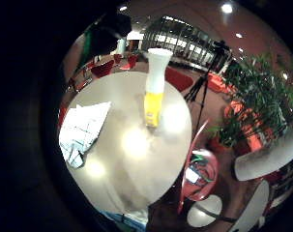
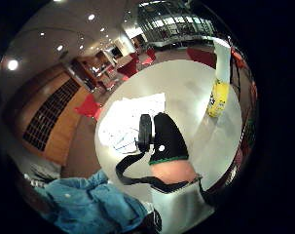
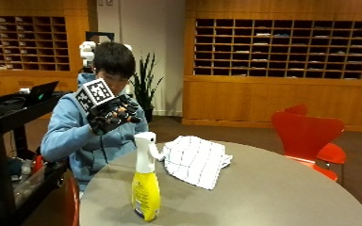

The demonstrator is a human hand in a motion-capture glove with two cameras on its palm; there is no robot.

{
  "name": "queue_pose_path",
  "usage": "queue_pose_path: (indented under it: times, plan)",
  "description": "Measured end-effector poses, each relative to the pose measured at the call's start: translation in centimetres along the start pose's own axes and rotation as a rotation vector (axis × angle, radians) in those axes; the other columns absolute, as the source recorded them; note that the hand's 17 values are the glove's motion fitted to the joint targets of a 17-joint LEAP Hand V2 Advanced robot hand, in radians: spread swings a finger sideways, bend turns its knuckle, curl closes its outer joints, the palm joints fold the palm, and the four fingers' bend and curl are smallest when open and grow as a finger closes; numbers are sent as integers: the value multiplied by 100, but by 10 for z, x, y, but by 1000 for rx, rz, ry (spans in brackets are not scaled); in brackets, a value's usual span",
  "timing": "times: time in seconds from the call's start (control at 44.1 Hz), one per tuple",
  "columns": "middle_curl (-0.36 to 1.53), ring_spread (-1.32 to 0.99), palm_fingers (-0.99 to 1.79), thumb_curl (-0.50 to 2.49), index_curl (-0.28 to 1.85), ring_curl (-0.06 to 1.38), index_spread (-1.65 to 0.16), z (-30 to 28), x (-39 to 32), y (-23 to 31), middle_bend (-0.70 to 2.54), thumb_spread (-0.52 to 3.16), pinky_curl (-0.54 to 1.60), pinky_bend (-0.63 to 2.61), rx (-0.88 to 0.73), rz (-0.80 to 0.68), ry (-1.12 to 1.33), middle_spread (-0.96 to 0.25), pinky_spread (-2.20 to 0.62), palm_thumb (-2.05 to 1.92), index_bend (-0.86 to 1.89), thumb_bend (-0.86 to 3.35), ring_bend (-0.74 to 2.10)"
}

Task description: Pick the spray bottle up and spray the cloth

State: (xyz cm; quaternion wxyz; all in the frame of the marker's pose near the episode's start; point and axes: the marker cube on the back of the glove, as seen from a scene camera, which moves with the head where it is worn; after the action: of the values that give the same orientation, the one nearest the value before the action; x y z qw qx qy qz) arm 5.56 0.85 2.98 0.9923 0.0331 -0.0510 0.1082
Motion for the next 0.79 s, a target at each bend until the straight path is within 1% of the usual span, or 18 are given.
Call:
queue_pose_path:
  times: [0.317,0.476,0.612,0.793]
  plan:
    - [31,6,41,32,19,25,-31,28,42,-11,29,111,31,44,27,178,-76,-3,22,56,9,5,36]
    - [33,6,39,34,17,27,-28,49,60,-18,29,111,33,46,54,271,-152,-2,21,58,8,1,39]
    - [33,6,34,36,15,29,-26,69,71,-30,27,111,35,52,155,338,-265,0,21,60,5,-1,44]
    - [34,6,33,38,12,31,-24,91,85,-46,27,109,36,57,266,515,-375,1,20,64,5,-1,50]
